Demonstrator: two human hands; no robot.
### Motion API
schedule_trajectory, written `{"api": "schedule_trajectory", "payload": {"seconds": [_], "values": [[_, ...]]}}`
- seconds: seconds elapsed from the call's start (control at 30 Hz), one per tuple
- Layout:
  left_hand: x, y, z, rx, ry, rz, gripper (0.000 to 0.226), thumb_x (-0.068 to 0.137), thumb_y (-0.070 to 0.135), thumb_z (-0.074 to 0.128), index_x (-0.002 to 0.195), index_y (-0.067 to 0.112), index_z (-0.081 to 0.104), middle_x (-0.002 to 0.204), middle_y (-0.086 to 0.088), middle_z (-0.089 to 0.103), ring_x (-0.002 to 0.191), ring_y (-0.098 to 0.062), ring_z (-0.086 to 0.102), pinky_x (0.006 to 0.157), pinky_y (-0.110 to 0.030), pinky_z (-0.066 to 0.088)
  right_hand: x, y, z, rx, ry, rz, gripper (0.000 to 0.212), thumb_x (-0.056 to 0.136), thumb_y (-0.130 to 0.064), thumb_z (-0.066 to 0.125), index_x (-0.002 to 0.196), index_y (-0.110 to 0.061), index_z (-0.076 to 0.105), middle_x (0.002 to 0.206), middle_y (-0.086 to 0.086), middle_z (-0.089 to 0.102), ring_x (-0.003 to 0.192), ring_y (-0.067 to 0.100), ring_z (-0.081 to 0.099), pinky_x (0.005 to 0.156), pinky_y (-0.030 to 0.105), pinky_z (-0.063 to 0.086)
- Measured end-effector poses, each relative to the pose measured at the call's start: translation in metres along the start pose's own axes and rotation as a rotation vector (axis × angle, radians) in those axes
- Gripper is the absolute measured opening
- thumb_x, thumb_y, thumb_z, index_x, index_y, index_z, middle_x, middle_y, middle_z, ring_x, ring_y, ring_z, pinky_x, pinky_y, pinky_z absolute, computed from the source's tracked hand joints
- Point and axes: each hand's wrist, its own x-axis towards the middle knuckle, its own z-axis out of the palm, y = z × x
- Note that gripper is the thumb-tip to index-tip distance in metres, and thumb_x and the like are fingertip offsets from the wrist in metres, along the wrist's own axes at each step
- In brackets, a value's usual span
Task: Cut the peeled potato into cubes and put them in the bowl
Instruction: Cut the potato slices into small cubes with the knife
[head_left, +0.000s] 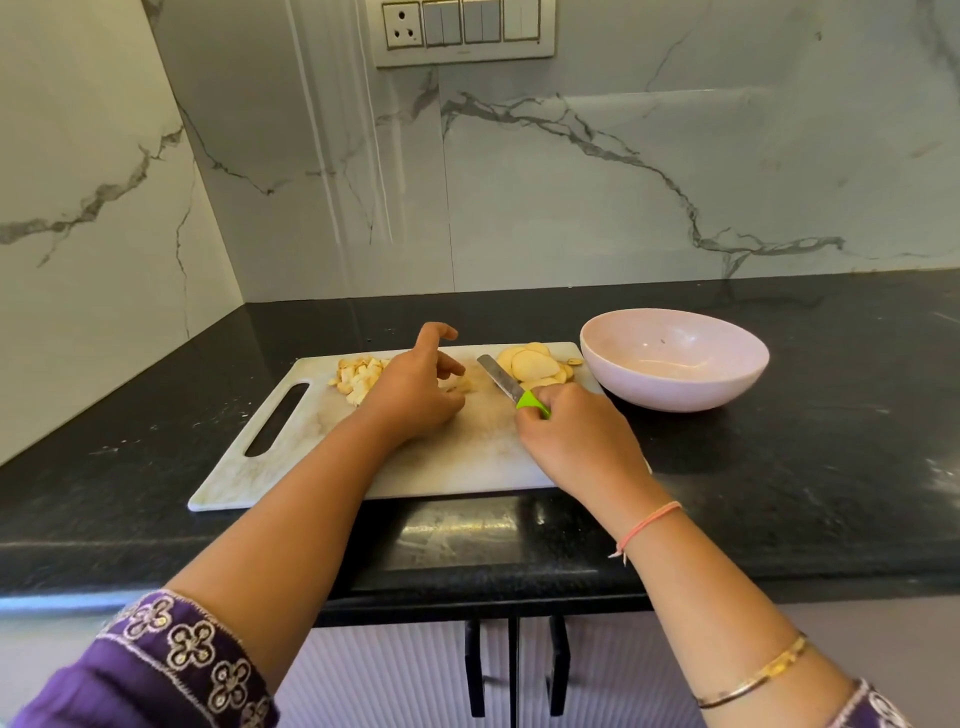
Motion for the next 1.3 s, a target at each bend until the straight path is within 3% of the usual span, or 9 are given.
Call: {"api": "schedule_trajectory", "payload": {"seconds": [0.1,0.3,0.5,0.6,0.8,0.93,1.07,1.3], "values": [[-0.003,0.000,0.002,0.084,-0.001,-0.026,0.051,0.085,0.020,0.065,0.132,0.022,0.046,0.122,0.005,0.059,0.109,-0.014,0.055,0.087,-0.023,0.045,-0.002,0.001,0.001,0.002,-0.008,-0.004,0.028,0.092,-0.027,0.044,0.081,-0.008,0.061,0.058,0.002,0.044,0.055,0.017,0.039,0.047,0.029,0.026],[-0.003,0.002,0.002,0.169,0.049,-0.049,0.031,0.089,0.022,0.060,0.118,0.017,0.066,0.115,0.001,0.067,0.102,-0.015,0.060,0.085,-0.022,0.045,0.001,0.001,0.001,-0.001,-0.009,-0.004,0.027,0.092,-0.027,0.043,0.081,-0.010,0.061,0.056,0.000,0.043,0.052,0.016,0.038,0.046,0.028,0.023],[-0.001,0.001,0.003,0.160,0.050,-0.049,0.027,0.092,0.017,0.060,0.118,0.014,0.066,0.114,-0.003,0.067,0.101,-0.015,0.061,0.086,-0.020,0.044,0.001,-0.004,0.001,-0.076,0.005,-0.010,0.027,0.093,-0.028,0.041,0.084,-0.011,0.060,0.061,-0.001,0.046,0.059,0.017,0.044,0.047,0.026,0.026],[0.002,0.002,0.004,0.170,0.051,-0.061,0.027,0.092,0.017,0.061,0.118,0.015,0.066,0.115,-0.003,0.067,0.103,-0.017,0.060,0.085,-0.020,0.043,0.002,-0.008,0.000,-0.162,-0.033,-0.031,0.025,0.094,-0.029,0.041,0.075,-0.016,0.052,0.063,-0.002,0.044,0.066,0.019,0.046,0.048,0.024,0.025],[0.009,0.004,0.006,0.226,0.056,-0.065,0.029,0.094,0.025,0.056,0.121,0.019,0.066,0.120,-0.002,0.066,0.106,-0.019,0.060,0.091,-0.026,0.046,0.002,-0.018,0.000,-0.207,-0.013,-0.055,0.022,0.094,-0.029,0.042,0.078,-0.017,0.051,0.067,-0.002,0.046,0.071,0.022,0.049,0.051,0.025,0.028],[0.007,0.006,0.009,0.271,0.065,-0.066,0.027,0.095,0.026,0.054,0.115,0.017,0.069,0.111,-0.003,0.070,0.100,-0.019,0.062,0.085,-0.027,0.047,0.005,-0.027,-0.001,-0.208,-0.011,-0.062,0.018,0.094,-0.027,0.042,0.083,-0.018,0.052,0.091,0.005,0.060,0.076,0.024,0.047,0.063,0.027,0.035],[0.009,0.010,0.012,0.280,0.068,-0.079,0.023,0.094,0.023,0.054,0.104,0.017,0.073,0.100,-0.003,0.071,0.092,-0.020,0.063,0.077,-0.027,0.047,0.006,-0.032,0.001,-0.227,-0.032,-0.055,0.020,0.093,-0.026,0.043,0.074,-0.018,0.043,0.085,0.003,0.051,0.083,0.026,0.054,0.063,0.029,0.036],[0.018,0.010,0.012,0.225,0.057,-0.185,0.019,0.090,0.022,0.057,0.090,0.013,0.075,0.084,-0.004,0.071,0.076,-0.018,0.064,0.065,-0.025,0.048,0.006,-0.045,0.010,-0.312,-0.048,-0.089,0.017,0.095,-0.023,0.044,0.097,-0.015,0.059,0.081,0.002,0.049,0.075,0.020,0.042,0.056,0.025,0.028]]}}
